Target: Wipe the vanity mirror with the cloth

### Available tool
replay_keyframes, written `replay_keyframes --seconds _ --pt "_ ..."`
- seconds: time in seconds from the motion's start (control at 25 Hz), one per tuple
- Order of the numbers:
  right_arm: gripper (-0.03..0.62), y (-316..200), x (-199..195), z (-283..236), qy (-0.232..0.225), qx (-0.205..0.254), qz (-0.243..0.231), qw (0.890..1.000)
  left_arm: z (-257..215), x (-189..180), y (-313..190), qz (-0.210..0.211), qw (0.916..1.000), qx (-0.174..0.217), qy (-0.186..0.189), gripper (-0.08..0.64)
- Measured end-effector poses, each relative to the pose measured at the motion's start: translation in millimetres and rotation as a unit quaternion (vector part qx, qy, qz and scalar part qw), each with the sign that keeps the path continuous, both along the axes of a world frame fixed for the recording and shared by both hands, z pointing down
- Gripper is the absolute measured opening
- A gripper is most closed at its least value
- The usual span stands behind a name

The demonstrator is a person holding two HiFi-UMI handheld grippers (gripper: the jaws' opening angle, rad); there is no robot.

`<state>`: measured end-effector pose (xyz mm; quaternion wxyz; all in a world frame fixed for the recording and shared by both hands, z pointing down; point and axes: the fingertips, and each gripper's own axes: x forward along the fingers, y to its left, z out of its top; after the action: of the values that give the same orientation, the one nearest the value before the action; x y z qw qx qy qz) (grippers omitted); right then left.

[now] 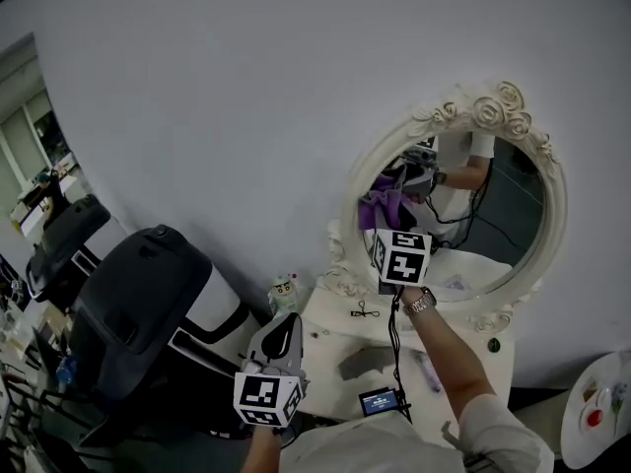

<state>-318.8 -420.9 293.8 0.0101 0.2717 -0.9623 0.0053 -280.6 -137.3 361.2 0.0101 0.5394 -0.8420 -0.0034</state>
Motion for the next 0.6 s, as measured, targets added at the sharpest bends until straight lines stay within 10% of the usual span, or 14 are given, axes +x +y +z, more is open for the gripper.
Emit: replay_keyframes --seconds 0.24,0.6 --pt "0.158 -4 -16 5 -0.001 0.012 0.014 1.0 3 -15 17 -0.032 0.9995 -0.006 0.005 0.003" --pt "0.158 -30 24 15 0.002 0.01 0.045 0.999 5 0 -27 0.032 0.9994 -0.016 -0.001 0.003"
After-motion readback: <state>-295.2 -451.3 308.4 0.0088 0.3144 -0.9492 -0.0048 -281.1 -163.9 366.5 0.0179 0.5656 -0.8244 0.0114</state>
